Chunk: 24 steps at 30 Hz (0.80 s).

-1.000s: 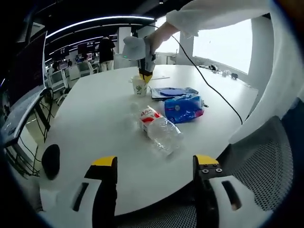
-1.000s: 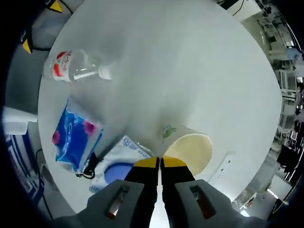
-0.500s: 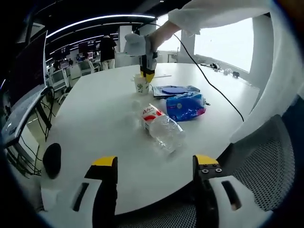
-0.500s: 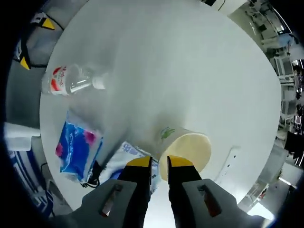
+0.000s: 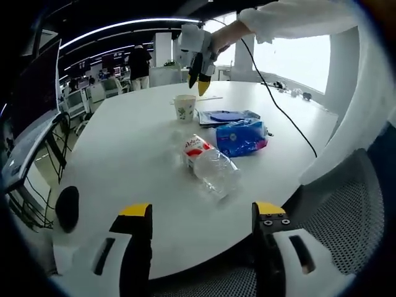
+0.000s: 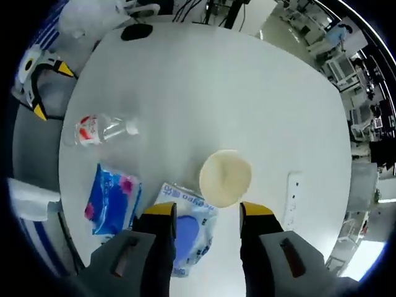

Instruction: Arrange the tabletop items into an orderly group along one side of the table until the central work area is clear of visible clutter.

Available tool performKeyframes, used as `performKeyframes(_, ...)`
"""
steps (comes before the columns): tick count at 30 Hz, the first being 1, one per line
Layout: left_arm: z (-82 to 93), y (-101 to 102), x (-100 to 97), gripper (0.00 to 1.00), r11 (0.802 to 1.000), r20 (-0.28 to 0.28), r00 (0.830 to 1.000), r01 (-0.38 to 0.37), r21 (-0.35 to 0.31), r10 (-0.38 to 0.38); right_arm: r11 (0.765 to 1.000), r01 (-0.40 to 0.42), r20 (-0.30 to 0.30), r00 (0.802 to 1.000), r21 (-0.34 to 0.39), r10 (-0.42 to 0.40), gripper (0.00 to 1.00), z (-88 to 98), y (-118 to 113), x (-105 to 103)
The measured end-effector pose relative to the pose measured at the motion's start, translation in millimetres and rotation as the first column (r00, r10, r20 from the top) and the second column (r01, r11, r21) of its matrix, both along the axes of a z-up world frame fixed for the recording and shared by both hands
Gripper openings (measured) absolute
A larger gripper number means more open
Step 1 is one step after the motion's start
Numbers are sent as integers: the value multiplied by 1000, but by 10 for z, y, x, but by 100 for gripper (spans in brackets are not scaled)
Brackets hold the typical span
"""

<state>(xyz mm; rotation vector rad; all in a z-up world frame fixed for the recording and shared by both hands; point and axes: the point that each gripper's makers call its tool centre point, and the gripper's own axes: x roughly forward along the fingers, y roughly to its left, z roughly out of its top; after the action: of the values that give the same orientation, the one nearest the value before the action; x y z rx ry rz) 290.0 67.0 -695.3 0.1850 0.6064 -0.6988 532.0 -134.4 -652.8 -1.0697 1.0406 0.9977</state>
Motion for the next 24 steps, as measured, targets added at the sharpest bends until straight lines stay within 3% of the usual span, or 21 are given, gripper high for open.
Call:
performKeyframes(4, 11, -8, 5, 66, 1000, 5, 1000, 3, -6, -3, 1000, 13, 26, 1000, 9, -13, 47, 62, -143, -67)
performKeyframes(11, 4, -42, -17, 68, 1000, -1, 1000, 18, -13, -18, 991, 98, 55, 993, 92, -104, 50, 162, -295, -251)
performKeyframes(24, 35, -97, -50, 70, 998, 11, 999, 49, -28, -49, 982, 160, 101, 980, 103, -170, 53, 219, -778, -694)
